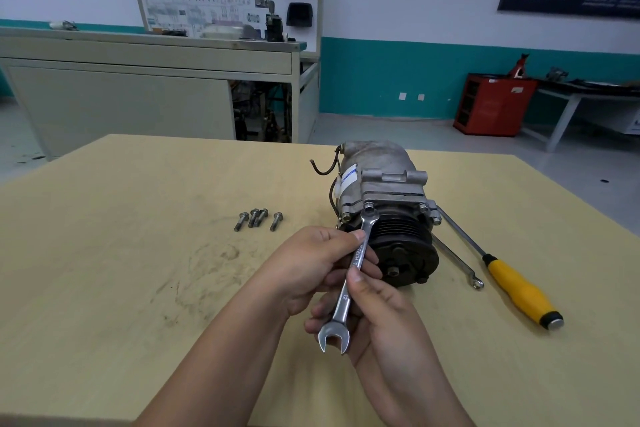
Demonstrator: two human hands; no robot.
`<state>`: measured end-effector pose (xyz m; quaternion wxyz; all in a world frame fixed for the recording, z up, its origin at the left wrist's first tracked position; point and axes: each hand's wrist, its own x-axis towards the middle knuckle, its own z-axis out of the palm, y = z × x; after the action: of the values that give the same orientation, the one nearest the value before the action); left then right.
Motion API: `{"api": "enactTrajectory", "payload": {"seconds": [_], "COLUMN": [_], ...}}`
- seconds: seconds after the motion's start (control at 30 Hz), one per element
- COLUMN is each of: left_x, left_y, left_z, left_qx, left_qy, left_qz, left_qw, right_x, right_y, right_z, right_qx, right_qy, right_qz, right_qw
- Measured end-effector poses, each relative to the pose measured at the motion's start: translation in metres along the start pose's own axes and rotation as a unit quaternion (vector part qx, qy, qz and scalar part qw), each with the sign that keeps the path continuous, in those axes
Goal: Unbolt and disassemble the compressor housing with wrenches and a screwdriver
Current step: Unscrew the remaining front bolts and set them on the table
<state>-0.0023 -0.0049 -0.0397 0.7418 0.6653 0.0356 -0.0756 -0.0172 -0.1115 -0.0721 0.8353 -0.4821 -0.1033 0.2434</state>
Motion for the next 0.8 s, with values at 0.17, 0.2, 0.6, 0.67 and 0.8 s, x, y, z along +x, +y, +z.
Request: {"api": "enactTrajectory", "payload": {"seconds": [0.17,0.2,0.6,0.67,0.8], "left_x": [0.004,0.006,0.012,0.011,0.009], "left_y": [0.000,0.000,-0.010,-0.010,-0.007], "left_z": [-0.001,-0.001,-0.002,0.001,0.006], "left_qx": [-0.001,-0.004,0.017,0.018,0.040], "left_qy": [-0.003,-0.002,0.062,0.072,0.095], "left_qz": [0.000,0.000,0.030,0.045,0.066], "left_qw": [1.000,1.000,0.998,0.996,0.992], "right_x": [0.002,0.003,0.011,0.011,0.007], "right_y": [-0.001,-0.001,0.003,0.001,-0.001], "right_z": [-0.002,-0.003,-0.010,-0.011,-0.010], "right_qx": [0.008,0.015,0.190,0.187,0.175], "right_qy": [-0.006,-0.011,0.034,0.043,0.040], "right_qz": [0.001,0.002,0.038,0.042,0.041], "right_qw": [1.000,1.000,0.981,0.981,0.983]}}
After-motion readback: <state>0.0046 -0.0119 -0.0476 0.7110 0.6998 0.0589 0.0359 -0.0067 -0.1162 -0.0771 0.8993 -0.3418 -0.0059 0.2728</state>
